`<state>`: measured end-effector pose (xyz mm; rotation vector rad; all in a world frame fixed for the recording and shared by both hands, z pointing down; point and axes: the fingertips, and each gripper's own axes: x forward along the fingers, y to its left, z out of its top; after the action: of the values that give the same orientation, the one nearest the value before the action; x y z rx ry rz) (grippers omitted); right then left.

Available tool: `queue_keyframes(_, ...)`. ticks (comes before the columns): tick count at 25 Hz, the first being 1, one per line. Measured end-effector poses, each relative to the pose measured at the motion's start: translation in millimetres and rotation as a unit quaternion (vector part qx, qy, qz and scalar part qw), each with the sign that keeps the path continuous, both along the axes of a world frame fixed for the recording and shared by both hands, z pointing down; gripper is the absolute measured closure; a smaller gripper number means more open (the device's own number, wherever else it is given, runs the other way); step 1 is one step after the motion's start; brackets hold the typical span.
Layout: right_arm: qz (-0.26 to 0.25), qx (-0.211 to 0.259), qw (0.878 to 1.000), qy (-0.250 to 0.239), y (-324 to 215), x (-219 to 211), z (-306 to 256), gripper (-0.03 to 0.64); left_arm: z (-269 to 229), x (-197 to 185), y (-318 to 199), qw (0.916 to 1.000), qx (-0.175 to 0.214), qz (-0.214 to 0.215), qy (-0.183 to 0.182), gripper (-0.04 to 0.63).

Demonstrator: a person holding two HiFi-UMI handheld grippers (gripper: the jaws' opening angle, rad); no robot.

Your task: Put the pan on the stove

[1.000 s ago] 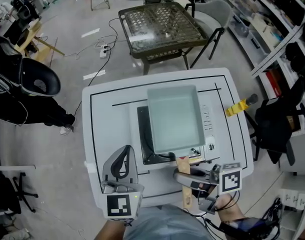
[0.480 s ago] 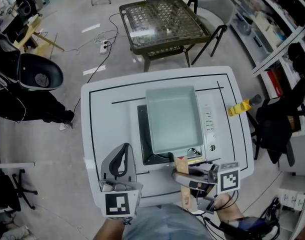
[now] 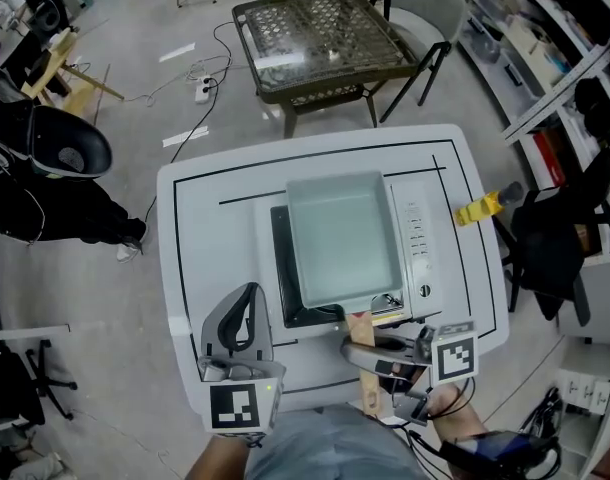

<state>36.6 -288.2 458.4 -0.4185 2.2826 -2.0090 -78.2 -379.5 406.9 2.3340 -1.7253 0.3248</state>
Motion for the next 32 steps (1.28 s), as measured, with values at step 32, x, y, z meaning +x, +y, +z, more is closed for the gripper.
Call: queue_keyframes(32, 0.008, -0.010, 1.000, -0.023, -1.8, -4.8, 8.5, 0.462, 7.2, -4.4, -3.4, 0.9998, -0.010, 0.008, -0.013, 0.577)
